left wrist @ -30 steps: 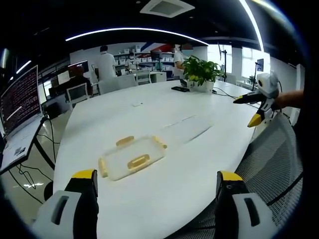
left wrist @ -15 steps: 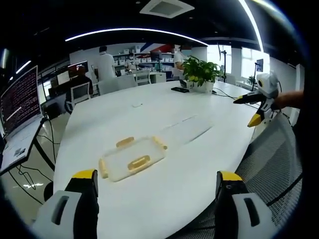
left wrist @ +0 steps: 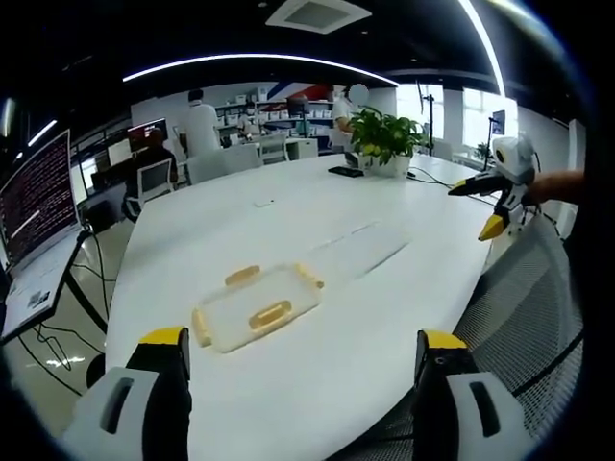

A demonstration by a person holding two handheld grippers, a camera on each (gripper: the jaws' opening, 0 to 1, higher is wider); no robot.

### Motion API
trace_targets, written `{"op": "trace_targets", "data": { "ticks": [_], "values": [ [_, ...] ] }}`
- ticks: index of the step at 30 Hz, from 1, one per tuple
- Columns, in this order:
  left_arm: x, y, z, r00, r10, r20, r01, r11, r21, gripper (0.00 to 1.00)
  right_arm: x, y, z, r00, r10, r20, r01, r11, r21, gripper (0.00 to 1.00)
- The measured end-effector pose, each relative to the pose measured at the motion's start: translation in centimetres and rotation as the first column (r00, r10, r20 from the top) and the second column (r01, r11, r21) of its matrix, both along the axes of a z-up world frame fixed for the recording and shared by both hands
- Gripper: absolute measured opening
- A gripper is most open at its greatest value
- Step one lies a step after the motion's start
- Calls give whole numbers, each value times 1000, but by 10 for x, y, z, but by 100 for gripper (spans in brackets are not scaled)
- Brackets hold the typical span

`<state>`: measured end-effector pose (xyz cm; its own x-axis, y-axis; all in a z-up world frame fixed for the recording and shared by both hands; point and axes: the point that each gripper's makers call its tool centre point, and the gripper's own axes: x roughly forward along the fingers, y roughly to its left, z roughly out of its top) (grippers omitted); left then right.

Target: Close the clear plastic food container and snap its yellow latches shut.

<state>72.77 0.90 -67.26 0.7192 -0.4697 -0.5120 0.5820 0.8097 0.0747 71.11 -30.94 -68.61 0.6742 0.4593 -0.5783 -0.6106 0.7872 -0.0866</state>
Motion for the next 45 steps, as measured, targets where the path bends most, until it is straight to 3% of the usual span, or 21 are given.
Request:
{"op": "trace_targets", "data": {
  "ticks": [23,45],
  "values": [
    [15,4,4,999,-41,9,41,999,29,93,14,-1,8,999,41,1,-41,999,-15,91],
    [38,10,-3,994,-109,-15,110,991,74,87,45,26,7,981,191,-40,-192,981,-24,84]
  ]
}}
